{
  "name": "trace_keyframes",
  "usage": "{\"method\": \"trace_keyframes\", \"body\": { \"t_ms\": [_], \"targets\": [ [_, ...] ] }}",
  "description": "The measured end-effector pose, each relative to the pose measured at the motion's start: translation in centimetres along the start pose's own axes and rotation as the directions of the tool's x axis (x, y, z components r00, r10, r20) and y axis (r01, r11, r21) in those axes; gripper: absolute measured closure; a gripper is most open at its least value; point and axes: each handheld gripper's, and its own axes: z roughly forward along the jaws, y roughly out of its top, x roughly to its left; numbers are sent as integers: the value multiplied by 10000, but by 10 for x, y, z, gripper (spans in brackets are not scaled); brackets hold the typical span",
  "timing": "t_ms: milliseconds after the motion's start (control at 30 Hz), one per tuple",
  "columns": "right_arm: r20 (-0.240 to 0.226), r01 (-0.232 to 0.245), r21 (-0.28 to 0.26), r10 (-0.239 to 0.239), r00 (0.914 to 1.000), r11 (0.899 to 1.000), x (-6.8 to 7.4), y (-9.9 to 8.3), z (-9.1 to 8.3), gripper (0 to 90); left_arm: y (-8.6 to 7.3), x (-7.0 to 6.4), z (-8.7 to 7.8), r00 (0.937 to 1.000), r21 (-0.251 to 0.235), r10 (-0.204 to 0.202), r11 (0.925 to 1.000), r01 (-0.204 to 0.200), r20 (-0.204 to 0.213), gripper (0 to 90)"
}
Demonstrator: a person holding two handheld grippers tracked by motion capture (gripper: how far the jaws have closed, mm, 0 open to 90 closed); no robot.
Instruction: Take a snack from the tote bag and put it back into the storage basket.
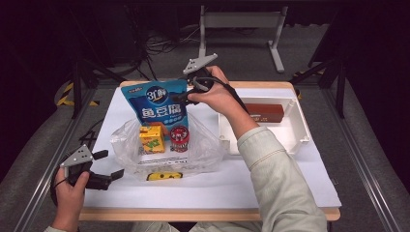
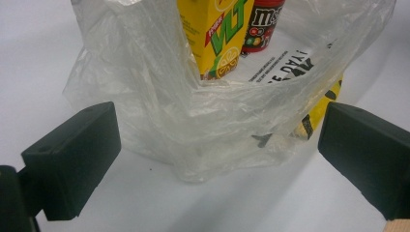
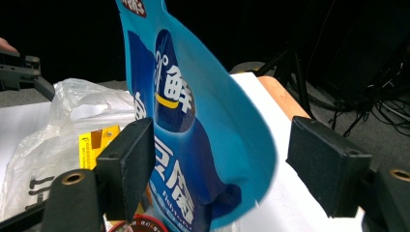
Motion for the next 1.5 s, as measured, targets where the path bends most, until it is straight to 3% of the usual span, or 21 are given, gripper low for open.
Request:
{"method": "trace_keyframes", "body": {
  "t_ms": [367,567,700,933,1000,1100,1500],
  "targets": [
    [-462,6,-53,-9,9989,10000,1,1,23,288,2,1,2,9999,-81,41,10000,-39,146,22],
    [-553,171,-106,-177,9983,9998,3,4,28,347,2,1,4,9997,-39,-10,10000,11,236,22],
    [-607,317,-13,-317,9977,9995,1,5,28,433,2,1,3,9997,-58,14,10000,-12,231,22],
    [-1105,764,559,-699,9914,9955,0,5,28,734,2,0,4,9997,-8,-42,10000,42,236,22],
    [-1160,789,599,-716,9907,9951,0,6,28,760,2,0,4,9997,-25,-62,10000,63,249,22],
    [-1237,914,768,-814,9890,9929,3,7,27,878,2,1,4,9997,-7,17,10000,-17,232,22],
    [-1033,908,820,-821,9913,9925,11,9,25,900,1,2,3,9998,-16,-2,10000,2,186,22]
  ]
}}
